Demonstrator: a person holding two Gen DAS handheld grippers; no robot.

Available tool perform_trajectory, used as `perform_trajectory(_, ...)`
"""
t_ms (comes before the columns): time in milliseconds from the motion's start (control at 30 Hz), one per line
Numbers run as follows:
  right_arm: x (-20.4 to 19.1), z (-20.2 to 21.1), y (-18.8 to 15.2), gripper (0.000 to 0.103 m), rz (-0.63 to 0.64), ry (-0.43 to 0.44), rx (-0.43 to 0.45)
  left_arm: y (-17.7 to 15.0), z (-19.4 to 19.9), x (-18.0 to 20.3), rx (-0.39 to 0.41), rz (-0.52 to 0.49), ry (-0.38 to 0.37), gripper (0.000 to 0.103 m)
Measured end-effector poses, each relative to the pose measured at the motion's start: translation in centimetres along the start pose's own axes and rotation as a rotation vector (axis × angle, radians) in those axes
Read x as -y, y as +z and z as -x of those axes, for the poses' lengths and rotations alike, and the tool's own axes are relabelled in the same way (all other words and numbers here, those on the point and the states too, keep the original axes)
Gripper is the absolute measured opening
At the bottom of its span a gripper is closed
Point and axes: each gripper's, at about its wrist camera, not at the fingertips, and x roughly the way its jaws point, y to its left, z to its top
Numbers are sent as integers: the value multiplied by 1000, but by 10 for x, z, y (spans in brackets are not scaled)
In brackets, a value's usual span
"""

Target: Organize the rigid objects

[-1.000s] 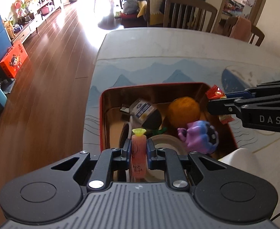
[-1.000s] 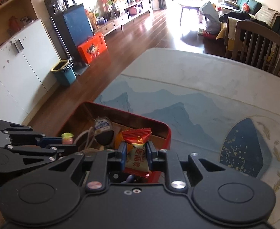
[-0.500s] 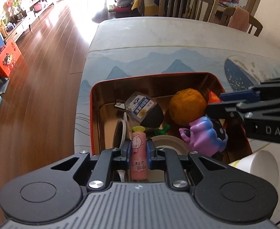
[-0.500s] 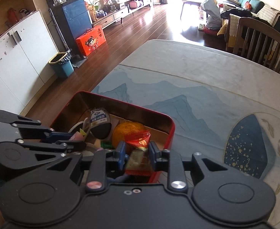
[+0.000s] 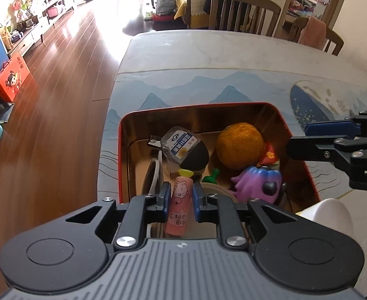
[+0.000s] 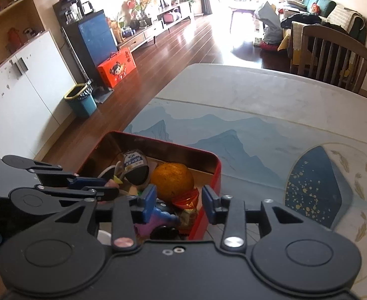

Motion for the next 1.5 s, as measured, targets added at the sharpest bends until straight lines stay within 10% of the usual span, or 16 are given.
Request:
perform_trajectory(233, -5, 22, -6, 50, -6, 13, 56, -5, 22, -1, 43, 25, -6, 27)
perform_trajectory(400, -12, 37, -14, 59, -1, 23, 81, -12, 45, -1, 103, 42, 7, 72)
perform_trajectory(1167, -39, 108, -59, 103, 72, 23, 272, -45, 131, 17, 279, 76, 23, 91)
perform_trajectory(1500, -41, 122, -74, 103, 55, -17, 352, -58, 149, 23, 313, 101, 16, 103)
